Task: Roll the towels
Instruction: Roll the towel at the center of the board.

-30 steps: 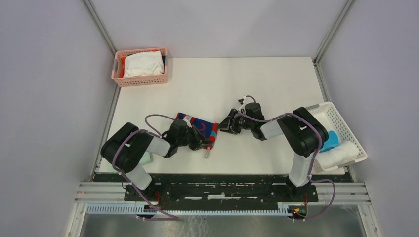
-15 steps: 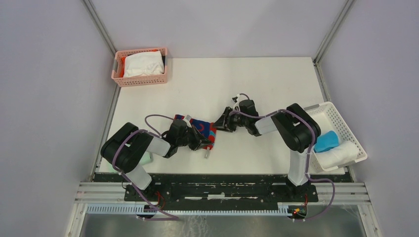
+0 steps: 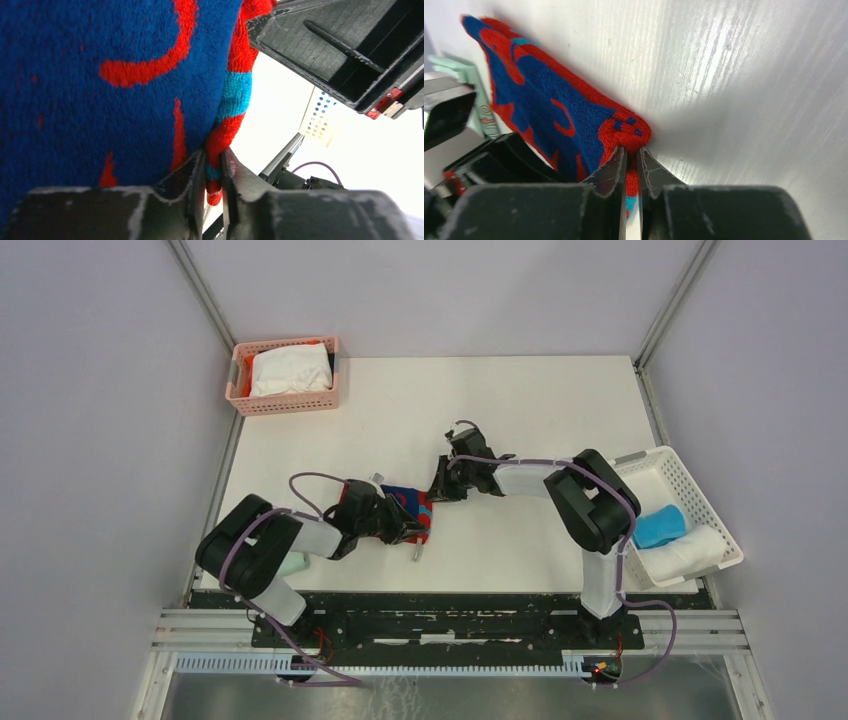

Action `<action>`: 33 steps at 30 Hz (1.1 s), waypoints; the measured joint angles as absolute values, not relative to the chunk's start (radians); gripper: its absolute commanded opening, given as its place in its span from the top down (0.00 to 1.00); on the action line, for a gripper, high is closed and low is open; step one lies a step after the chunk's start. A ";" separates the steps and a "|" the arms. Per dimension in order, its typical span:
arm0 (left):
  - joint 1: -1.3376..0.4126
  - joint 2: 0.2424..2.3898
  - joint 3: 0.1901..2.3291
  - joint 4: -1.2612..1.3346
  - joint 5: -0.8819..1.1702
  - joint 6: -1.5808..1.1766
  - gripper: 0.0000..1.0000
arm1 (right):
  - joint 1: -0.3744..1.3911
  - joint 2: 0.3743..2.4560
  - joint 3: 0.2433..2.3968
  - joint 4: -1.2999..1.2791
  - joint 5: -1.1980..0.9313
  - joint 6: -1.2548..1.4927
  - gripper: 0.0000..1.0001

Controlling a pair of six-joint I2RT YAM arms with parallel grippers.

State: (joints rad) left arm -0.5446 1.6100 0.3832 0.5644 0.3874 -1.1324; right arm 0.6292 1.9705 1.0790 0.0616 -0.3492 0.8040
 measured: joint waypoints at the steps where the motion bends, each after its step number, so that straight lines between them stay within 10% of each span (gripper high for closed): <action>1: -0.545 1.591 0.383 0.540 0.378 -1.132 0.65 | 0.641 1.971 1.107 0.007 -0.313 0.791 0.92; 11: -0.764 1.262 0.545 -0.022 -0.031 -0.996 0.41 | 0.735 1.936 1.259 -0.386 0.027 0.759 0.98; 22: -1.258 1.394 0.832 -0.231 -0.635 -0.734 0.56 | 0.746 1.925 1.293 -0.537 0.114 0.799 0.99; 33: -1.360 1.725 0.938 -0.247 -0.884 -0.509 0.58 | 0.744 1.925 1.299 -0.571 0.113 0.807 0.99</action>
